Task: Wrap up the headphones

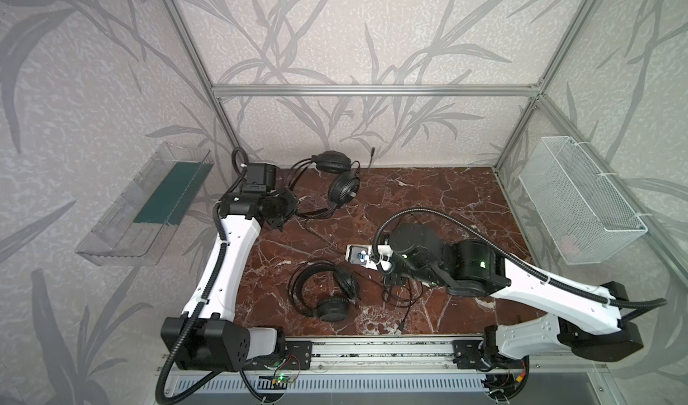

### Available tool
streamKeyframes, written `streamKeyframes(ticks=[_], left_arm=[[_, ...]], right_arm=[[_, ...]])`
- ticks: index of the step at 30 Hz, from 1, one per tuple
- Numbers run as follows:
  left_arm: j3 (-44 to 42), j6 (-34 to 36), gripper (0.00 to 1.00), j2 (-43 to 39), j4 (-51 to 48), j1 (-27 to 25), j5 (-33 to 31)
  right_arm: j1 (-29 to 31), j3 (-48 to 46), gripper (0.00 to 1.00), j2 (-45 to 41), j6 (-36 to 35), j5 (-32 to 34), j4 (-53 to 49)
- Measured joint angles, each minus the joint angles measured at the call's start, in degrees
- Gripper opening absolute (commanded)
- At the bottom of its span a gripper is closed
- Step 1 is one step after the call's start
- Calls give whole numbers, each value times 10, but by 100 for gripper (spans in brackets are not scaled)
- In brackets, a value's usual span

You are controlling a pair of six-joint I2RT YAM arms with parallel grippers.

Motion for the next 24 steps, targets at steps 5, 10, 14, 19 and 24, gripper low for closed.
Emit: streamKeyframes(ticks=[5, 10, 14, 19, 24], left_arm=[[-49, 80, 0, -17, 2, -34, -21], [-174, 133, 0, -128, 27, -43, -43], [-214, 169, 0, -181, 40, -62, -20], [-244, 194, 0, -223, 71, -92, 20], [-250, 222, 0, -240, 83, -144, 55]], right_arm=[[-6, 13, 0, -1, -75, 82, 7], [-28, 2, 0, -17, -100, 94, 6], [-58, -12, 0, -46, -103, 83, 13], [-91, -22, 0, -65, -99, 62, 17], [-95, 4, 0, -33, -97, 38, 21]])
